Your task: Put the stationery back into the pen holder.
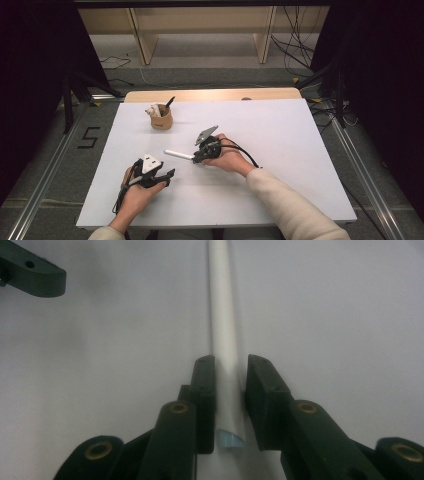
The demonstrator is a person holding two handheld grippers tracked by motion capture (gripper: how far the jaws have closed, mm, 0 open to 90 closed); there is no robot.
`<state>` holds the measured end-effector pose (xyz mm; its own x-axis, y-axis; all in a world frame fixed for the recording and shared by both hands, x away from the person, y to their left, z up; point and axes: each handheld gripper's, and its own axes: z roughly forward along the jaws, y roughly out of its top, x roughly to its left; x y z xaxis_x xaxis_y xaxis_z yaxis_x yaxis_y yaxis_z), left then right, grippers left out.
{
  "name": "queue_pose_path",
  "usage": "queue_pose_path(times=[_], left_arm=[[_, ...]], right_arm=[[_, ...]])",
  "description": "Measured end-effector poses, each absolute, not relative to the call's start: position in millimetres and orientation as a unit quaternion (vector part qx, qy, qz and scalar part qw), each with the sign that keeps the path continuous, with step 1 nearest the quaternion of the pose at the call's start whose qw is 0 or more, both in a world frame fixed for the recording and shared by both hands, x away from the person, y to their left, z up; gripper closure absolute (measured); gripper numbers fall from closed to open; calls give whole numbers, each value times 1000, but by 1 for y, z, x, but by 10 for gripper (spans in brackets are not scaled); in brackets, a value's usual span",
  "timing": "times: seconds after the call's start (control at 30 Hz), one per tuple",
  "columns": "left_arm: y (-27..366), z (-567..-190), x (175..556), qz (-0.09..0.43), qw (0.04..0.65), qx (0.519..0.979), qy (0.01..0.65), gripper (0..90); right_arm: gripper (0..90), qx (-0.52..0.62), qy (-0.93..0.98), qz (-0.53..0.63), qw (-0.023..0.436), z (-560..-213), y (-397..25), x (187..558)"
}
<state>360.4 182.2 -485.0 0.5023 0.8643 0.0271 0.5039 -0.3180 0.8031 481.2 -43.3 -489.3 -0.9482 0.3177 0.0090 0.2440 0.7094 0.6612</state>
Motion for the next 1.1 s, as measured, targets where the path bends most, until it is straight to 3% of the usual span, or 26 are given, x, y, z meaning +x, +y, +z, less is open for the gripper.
queue_pose_path(times=[1.1], left_arm=[[182, -486, 361, 233, 383, 779, 439, 475]], right_arm=[[793, 163, 919, 353, 62, -490, -44, 478]])
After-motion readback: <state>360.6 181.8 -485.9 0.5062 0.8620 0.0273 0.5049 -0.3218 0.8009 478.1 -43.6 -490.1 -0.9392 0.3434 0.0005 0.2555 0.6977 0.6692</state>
